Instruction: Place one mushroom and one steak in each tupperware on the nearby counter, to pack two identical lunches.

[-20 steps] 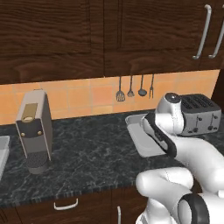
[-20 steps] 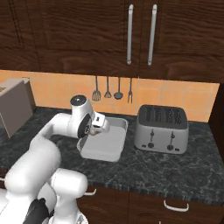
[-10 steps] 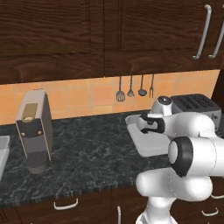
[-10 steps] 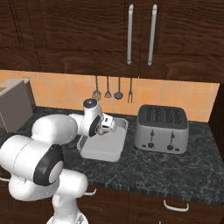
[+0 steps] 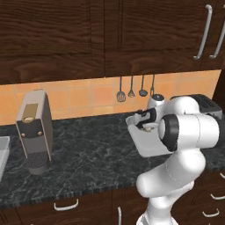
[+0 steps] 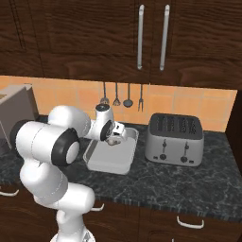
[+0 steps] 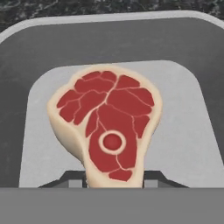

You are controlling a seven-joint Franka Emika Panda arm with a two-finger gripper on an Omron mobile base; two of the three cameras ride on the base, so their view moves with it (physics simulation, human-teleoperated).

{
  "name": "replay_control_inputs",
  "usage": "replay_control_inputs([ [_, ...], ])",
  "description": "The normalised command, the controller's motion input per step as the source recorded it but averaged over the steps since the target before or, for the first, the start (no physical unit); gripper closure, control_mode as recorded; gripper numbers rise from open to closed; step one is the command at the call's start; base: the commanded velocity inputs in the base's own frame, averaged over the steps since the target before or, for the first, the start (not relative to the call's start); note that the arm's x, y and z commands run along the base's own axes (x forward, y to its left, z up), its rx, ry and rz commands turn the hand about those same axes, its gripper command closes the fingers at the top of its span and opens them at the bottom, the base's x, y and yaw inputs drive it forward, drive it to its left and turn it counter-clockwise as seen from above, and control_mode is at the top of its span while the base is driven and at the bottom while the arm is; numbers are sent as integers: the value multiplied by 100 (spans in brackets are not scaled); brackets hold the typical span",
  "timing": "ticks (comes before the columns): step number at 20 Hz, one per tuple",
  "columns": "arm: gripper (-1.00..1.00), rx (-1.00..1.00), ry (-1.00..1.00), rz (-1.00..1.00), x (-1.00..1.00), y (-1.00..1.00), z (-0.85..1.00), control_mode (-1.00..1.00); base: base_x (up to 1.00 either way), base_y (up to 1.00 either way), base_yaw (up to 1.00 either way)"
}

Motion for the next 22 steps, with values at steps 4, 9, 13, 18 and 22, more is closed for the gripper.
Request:
replay_control_inputs([
  [4,-100,0,1,0,13,0,-24,-100,0,0,0],
  [9,-100,0,0,0,2,0,-13,-100,0,0,0],
  [13,-100,0,0,0,-7,2,8,-100,0,0,0],
  [18,-100,0,-3,0,-61,0,45,-100,0,0,0],
  [22,-100,0,-7,0,-81,0,61,-100,0,0,0],
])
